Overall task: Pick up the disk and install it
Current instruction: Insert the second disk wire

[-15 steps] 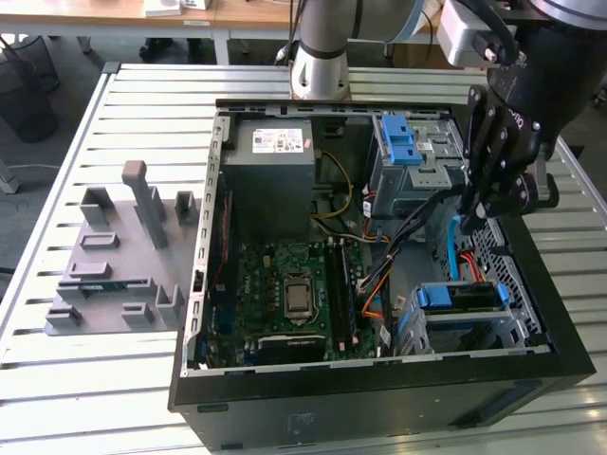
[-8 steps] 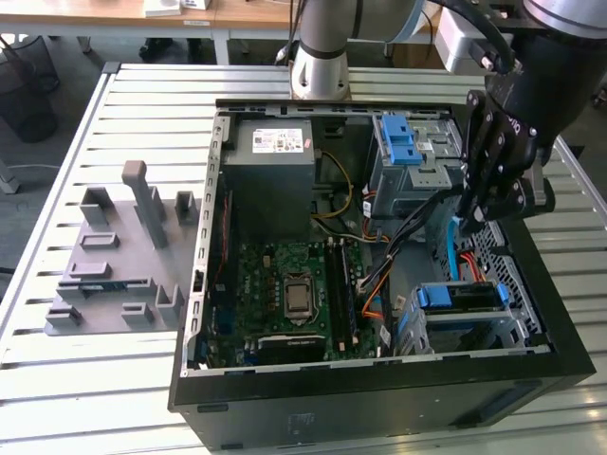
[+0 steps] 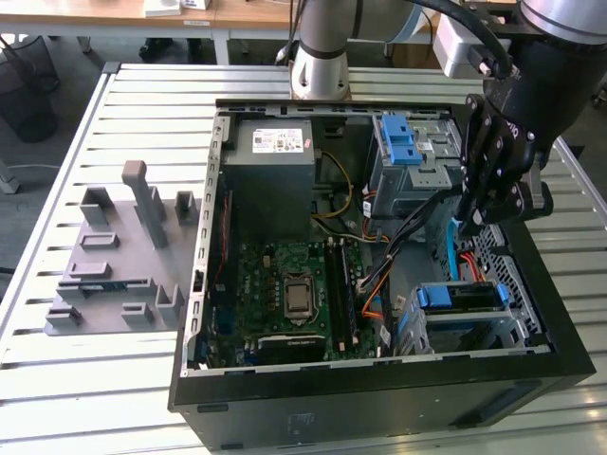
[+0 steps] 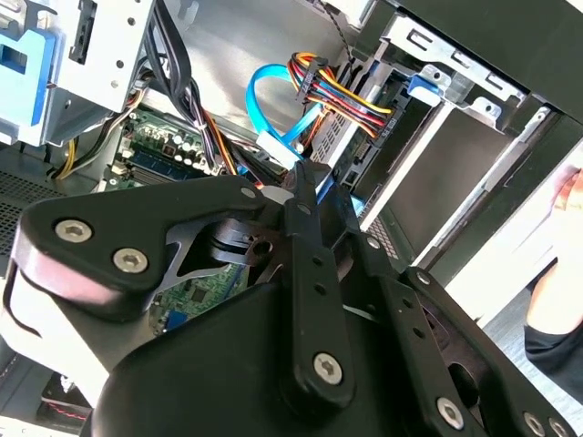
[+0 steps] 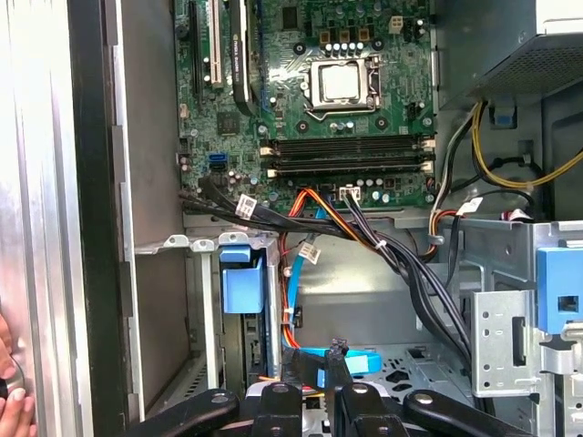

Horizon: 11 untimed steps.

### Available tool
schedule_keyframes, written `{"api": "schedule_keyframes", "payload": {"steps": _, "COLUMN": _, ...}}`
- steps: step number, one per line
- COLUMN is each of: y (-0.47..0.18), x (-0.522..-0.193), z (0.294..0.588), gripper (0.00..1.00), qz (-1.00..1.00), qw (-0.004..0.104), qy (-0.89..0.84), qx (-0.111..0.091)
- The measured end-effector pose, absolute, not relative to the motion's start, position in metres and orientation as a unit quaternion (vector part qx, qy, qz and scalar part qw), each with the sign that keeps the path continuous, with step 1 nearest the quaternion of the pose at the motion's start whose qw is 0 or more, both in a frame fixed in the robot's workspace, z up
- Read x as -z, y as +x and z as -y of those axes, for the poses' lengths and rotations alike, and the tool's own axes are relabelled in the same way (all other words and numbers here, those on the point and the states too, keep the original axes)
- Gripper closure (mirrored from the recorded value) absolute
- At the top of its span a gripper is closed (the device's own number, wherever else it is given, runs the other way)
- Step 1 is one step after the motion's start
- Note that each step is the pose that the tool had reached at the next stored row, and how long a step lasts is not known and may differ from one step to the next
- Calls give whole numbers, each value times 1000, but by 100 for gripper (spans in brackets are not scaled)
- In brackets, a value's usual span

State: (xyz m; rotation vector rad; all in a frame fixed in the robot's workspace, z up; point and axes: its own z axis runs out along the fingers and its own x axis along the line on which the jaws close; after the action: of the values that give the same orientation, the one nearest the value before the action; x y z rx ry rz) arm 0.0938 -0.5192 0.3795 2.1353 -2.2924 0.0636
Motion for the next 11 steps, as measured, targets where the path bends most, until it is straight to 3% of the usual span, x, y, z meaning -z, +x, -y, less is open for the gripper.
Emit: {"api": "schedule_keyframes", "payload": {"steps": 11, "y": 94, "x": -387, "z": 519, "gripper": 75, "qz": 732, "qw": 4, "qy": 681, "qx": -20}}
